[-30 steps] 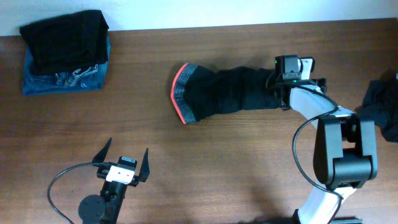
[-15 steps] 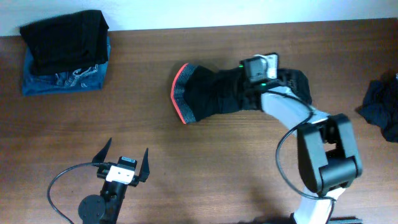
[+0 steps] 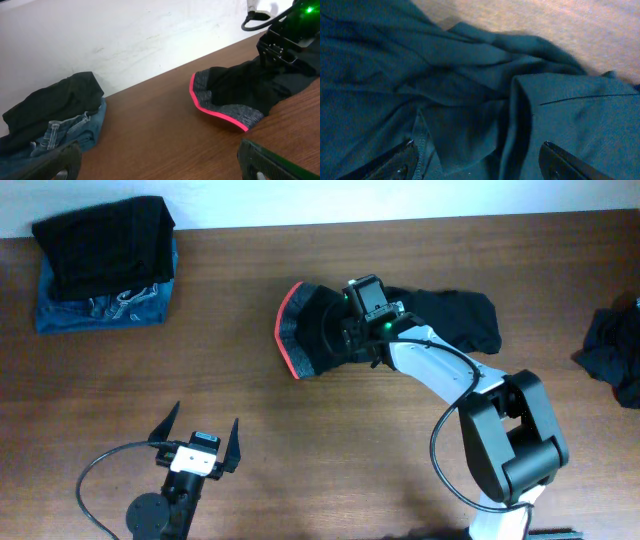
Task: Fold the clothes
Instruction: 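Grasp the pant legs with the right gripper and stretch them rightward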
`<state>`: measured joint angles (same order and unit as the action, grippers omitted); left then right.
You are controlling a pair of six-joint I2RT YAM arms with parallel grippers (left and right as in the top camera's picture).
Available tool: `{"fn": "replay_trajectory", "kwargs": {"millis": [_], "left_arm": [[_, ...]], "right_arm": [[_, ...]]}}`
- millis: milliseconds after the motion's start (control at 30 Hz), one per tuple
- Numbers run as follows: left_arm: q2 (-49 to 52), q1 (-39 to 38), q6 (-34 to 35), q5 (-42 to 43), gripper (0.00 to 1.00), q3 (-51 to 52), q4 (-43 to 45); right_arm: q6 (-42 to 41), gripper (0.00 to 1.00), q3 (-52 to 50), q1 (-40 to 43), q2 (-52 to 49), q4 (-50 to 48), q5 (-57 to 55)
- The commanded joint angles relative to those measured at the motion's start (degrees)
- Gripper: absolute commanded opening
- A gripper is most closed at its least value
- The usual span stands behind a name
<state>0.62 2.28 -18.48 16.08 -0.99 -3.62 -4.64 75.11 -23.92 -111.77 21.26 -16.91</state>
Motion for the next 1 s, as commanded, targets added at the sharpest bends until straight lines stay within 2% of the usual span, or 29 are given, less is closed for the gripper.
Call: {"fn": "replay_trajectory", "kwargs": {"millis": [0,133,300,433,733,800,900,967], "left_arm": [[-0.33,0.24,-0.48,0.24,0.99,0.22,-0.11],[-0.33,0.24,-0.48,0.24,0.99,0.22,-0.13],[-0.33,0.24,-0.48,0.24,0.99,0.22,-0.11],[-0.33,0.24,-0.48,0.24,0.99,0.22,-0.11],[-0.33,0.24,-0.48,0.24,0.99,0.22,-0.11],[-0.33,0.24,-0.48,0.24,0.99,0.22,-0.13],[-0.33,0.24,-0.48,0.24,0.99,0.22,-0.13],[-0.33,0.24,-0.48,0.24,0.99,0.22,-0.11]], "right_arm": [[-0.79,0.81,0.98,1.27,-1.11,-0.52,2.73],[-0.79,0.76,0.96,3.34,-1.11,-0.96,2.8],[-0.79,0.61,0.96,7.28,-1.55,0.92,3.87],[0.5,0.61,0.96,8.68,-3.23,2.34,9.81],[1.4,0.59,0.96,8.52,-5.14,2.51,11.15],[1.4,0.48,0.96,8.55,-6.08,2.64,11.1],[1.31,0.04,0.98,8.57,-6.56,3.17,7.21],[1.14,0.04,0.98,8.57,-5.44,3.34,4.81]]}}
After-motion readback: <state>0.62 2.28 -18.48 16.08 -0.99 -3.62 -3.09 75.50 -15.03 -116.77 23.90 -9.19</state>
